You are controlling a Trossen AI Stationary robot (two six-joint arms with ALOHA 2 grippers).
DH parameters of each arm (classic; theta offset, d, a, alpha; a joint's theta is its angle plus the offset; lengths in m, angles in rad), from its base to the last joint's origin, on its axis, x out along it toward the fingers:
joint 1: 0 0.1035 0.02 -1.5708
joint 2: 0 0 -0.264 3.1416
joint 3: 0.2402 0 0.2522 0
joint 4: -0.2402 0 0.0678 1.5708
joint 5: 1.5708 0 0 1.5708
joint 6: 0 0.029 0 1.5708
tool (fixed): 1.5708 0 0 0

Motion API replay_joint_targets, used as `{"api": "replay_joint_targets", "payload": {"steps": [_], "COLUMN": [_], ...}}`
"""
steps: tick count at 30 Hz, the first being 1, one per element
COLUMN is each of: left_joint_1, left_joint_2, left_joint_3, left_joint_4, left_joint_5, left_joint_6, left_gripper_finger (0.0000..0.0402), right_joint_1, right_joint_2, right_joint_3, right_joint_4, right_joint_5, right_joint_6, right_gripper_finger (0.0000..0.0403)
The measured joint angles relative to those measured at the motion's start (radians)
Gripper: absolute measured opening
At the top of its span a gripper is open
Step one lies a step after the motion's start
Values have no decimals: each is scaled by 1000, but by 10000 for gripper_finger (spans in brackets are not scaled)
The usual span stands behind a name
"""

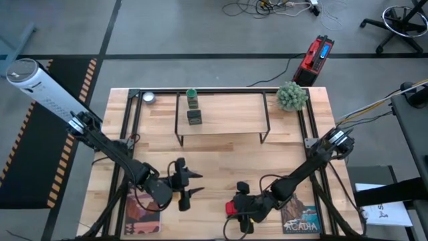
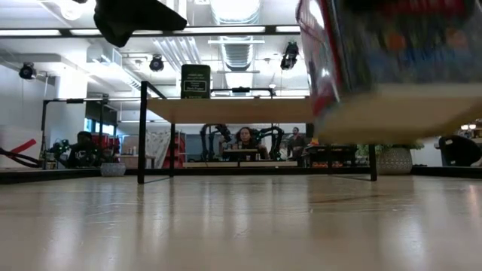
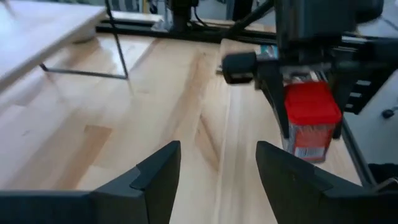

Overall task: Shelf spices
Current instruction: Remove the red seasoning can from the shelf

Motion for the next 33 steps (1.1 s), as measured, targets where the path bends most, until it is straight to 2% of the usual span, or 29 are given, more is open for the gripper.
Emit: {"api": "replay_joint_targets", "payload": {"steps": [9, 20, 33], "left_joint_1": [1, 1, 3], "left_joint_2": [-47, -49, -49], "left_joint_3": [1, 1, 0], "left_joint_4": [0, -3, -2], "left_joint_5": [-17, -23, -38], "left_joint_6": [35, 23, 28], "left_gripper_finger": [187, 176, 190], "right_joint_1": [2, 15, 27], "right_joint_2": [43, 92, 93], "right_joint_3": [0, 0, 1], "right_joint_4": [9, 15, 0], "right_joint_5": [34, 53, 51], "right_joint_6": [4, -6, 5], "right_gripper_finger": [199, 201, 274]}}
